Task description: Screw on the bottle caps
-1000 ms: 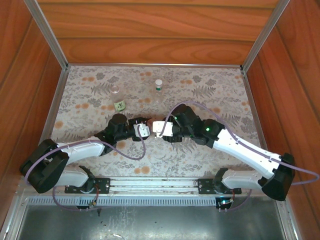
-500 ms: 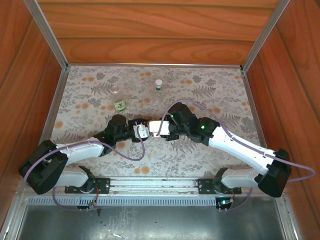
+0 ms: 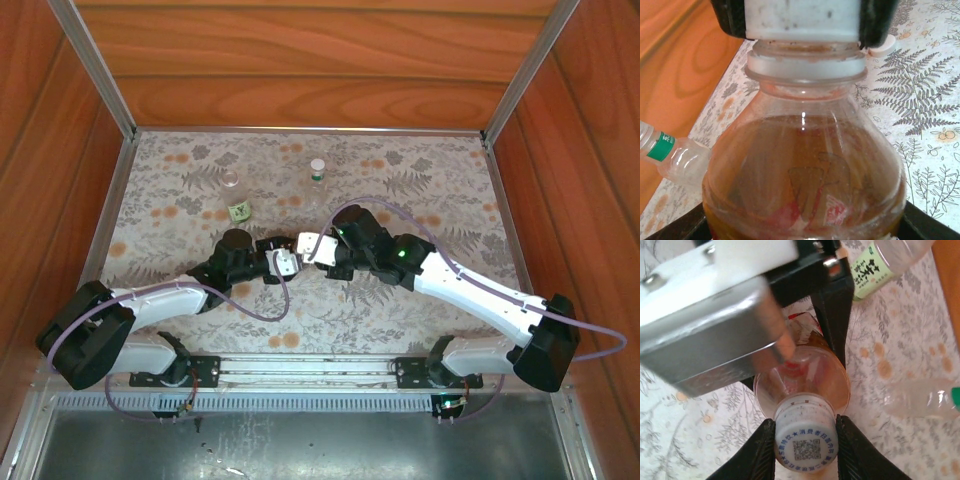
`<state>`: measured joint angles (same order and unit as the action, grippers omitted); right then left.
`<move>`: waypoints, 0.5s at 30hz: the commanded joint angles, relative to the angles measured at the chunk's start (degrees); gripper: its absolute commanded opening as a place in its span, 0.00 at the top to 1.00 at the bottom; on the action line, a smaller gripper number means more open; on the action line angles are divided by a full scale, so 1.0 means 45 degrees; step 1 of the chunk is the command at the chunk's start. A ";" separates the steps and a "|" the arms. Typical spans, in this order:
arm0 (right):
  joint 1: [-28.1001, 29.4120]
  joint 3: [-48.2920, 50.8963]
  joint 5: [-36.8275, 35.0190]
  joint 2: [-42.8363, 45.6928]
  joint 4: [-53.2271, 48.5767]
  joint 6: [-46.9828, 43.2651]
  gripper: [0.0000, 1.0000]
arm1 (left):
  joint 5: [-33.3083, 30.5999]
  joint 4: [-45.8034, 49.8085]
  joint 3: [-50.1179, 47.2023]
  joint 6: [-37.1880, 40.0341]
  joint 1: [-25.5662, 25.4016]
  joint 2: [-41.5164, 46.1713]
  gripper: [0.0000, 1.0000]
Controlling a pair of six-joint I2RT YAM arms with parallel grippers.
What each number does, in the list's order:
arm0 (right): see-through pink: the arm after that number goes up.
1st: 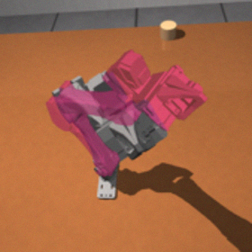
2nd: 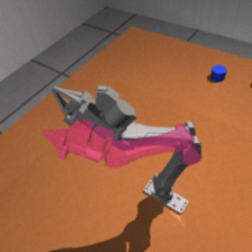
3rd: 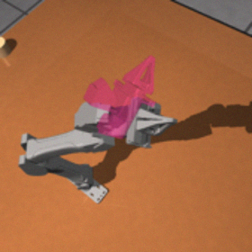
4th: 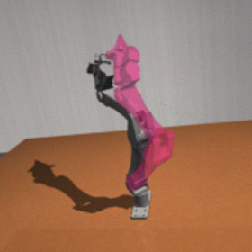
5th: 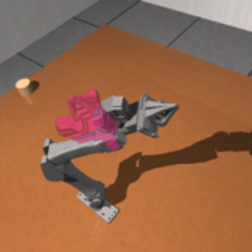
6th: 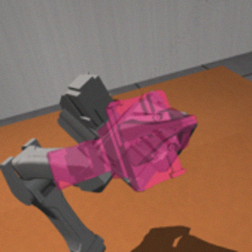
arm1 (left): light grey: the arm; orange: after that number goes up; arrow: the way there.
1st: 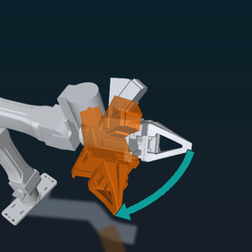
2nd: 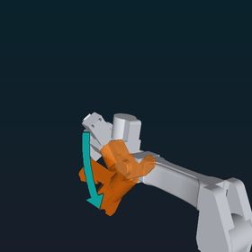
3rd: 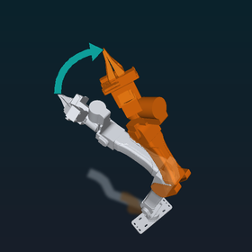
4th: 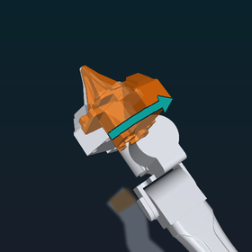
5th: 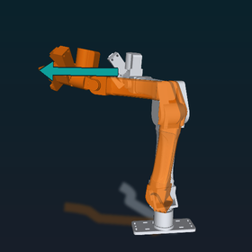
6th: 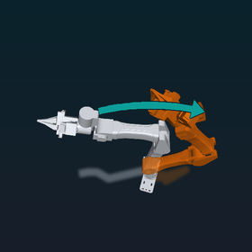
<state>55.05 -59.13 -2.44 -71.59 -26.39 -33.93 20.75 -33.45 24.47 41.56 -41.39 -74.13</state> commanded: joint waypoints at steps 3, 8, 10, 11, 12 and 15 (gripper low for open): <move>-0.0048 -0.1121 -0.0830 -0.0380 0.0108 1.1745 0.96 | -0.0061 -0.0068 0.0117 0.0139 -0.0091 -0.0022 0.39; -0.0058 -0.0985 0.1018 -0.0597 0.0066 1.6799 0.92 | 0.0114 -0.0073 0.0219 0.0105 -0.0098 -0.0084 0.39; -0.0129 -0.0849 0.1343 -0.0488 0.0167 1.5986 0.79 | 0.0182 -0.0066 0.0241 0.0062 -0.0087 -0.0073 0.39; -0.0160 -0.0808 0.1334 -0.0398 0.0081 1.5098 0.73 | 0.0193 -0.0078 0.0248 0.0042 -0.0089 -0.0070 0.39; -0.0200 -0.0758 0.1140 -0.0244 -0.0102 1.3863 0.64 | 0.0193 -0.0082 0.0238 0.0039 -0.0095 -0.0040 0.39; -0.0210 -0.0400 0.0180 0.0479 -0.0642 0.9502 0.46 | 0.0198 -0.0071 0.0158 -0.0015 -0.0092 0.0054 0.39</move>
<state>54.30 -62.06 -0.97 -73.06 -29.30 21.43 19.90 -33.32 24.58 40.73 -41.39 -74.24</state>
